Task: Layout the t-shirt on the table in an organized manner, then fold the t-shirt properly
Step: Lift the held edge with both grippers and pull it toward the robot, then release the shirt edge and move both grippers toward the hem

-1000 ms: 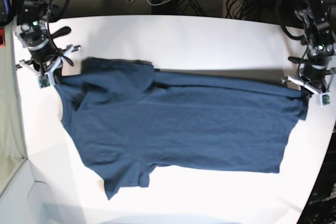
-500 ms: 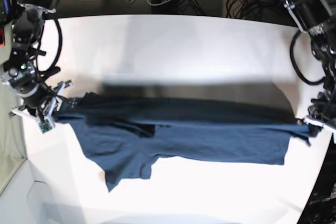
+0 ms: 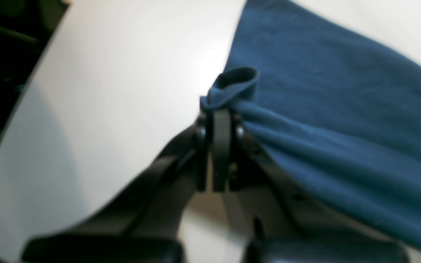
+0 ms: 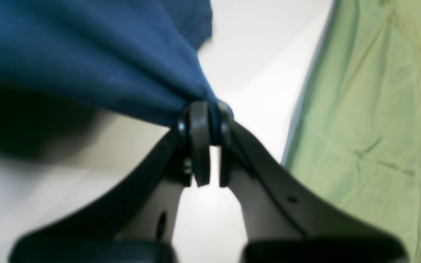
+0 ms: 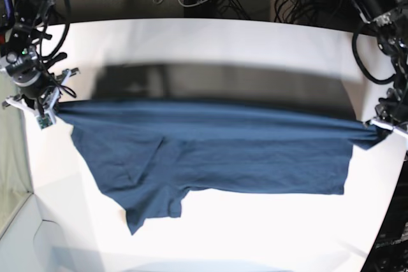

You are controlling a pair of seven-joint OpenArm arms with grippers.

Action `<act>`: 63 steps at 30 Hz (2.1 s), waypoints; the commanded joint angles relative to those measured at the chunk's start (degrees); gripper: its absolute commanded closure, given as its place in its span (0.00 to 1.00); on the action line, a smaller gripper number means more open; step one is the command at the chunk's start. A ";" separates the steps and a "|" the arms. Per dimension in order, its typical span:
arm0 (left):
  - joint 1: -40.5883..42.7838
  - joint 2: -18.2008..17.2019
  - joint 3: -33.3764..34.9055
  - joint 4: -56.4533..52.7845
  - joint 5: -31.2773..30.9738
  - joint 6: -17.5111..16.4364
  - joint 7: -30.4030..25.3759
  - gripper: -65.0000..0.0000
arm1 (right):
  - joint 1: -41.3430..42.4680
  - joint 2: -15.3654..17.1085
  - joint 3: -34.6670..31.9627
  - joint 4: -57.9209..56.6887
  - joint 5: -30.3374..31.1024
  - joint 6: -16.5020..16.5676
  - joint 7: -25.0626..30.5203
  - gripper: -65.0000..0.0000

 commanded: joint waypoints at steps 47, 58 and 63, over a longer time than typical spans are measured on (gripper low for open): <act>21.43 0.59 -5.92 -3.39 0.94 0.53 -1.46 1.00 | -24.93 -10.24 5.58 5.26 2.33 -0.66 13.15 1.00; 21.25 0.51 -5.92 -3.39 0.94 0.53 -1.46 0.60 | -24.93 -10.24 5.58 5.26 2.24 -0.66 12.80 1.00; 21.52 0.51 -6.01 -2.78 0.94 0.53 -1.46 0.31 | -25.02 -10.24 5.58 5.26 2.07 -0.66 12.71 0.88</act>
